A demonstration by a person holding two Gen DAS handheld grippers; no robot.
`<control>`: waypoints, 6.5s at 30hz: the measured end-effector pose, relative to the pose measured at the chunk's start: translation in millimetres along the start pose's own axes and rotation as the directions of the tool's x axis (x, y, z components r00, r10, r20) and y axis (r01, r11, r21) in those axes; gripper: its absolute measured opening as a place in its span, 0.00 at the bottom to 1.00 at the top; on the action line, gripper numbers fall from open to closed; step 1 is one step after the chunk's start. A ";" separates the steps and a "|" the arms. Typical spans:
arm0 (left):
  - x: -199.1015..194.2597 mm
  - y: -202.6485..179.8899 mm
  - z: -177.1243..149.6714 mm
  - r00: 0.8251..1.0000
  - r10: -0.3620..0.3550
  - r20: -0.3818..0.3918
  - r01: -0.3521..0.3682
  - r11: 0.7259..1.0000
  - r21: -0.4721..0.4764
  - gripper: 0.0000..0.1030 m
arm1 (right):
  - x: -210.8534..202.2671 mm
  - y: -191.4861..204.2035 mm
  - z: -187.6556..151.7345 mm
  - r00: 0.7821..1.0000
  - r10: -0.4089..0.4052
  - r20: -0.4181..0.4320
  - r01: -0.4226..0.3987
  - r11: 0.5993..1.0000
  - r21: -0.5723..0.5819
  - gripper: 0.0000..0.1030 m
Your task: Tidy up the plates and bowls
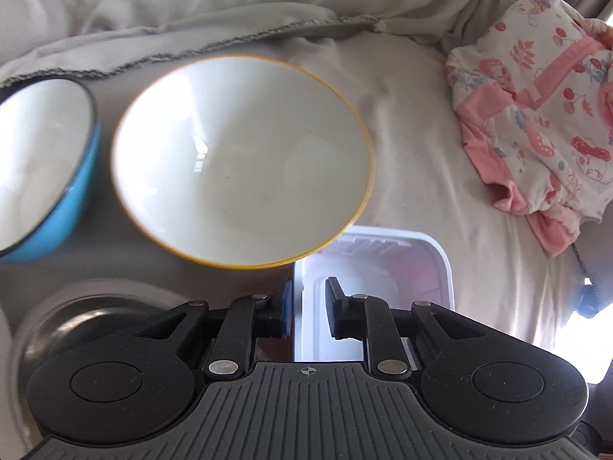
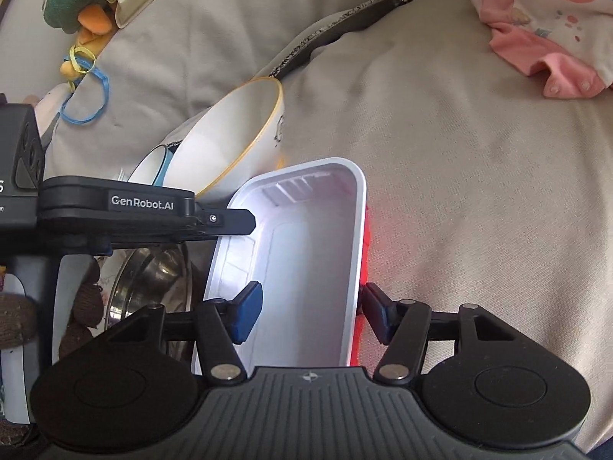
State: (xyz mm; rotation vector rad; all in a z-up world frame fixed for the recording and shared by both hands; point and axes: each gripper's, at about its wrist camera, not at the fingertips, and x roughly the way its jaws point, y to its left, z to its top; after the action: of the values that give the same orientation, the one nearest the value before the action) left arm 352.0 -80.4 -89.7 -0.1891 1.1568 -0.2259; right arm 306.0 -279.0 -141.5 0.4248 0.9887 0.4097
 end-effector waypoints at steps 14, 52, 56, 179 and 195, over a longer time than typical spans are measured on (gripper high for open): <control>26.3 -58.1 19.8 0.976 -0.217 0.019 0.216 0.976 0.021 0.22 | -33.6 -56.9 41.4 0.966 -0.210 0.151 0.198 0.976 0.091 0.67; -102.9 126.6 -165.8 0.973 -0.081 0.215 0.149 0.933 -0.326 0.21 | -1.4 101.3 -58.9 0.997 -0.059 -0.045 0.051 0.985 -0.164 0.76; -94.3 121.2 -167.9 0.976 -0.072 0.204 0.135 0.940 -0.313 0.21 | 4.2 83.5 -61.8 0.996 -0.079 -0.047 0.074 0.992 -0.105 0.80; -118.1 150.8 -59.3 0.923 -0.006 0.385 0.148 0.929 -0.339 0.29 | 9.3 105.4 35.0 0.902 -0.283 0.327 0.360 0.909 -0.207 0.90; -10.6 110.9 3.2 0.970 -0.011 0.242 0.092 0.941 -0.324 0.22 | 83.4 75.1 91.4 0.992 -0.058 0.110 0.074 0.987 -0.145 0.26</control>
State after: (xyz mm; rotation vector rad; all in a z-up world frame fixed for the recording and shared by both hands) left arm 359.6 29.3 -108.3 -0.5339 0.9452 -0.0488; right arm 415.2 -187.1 -117.4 0.2751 0.8607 0.3943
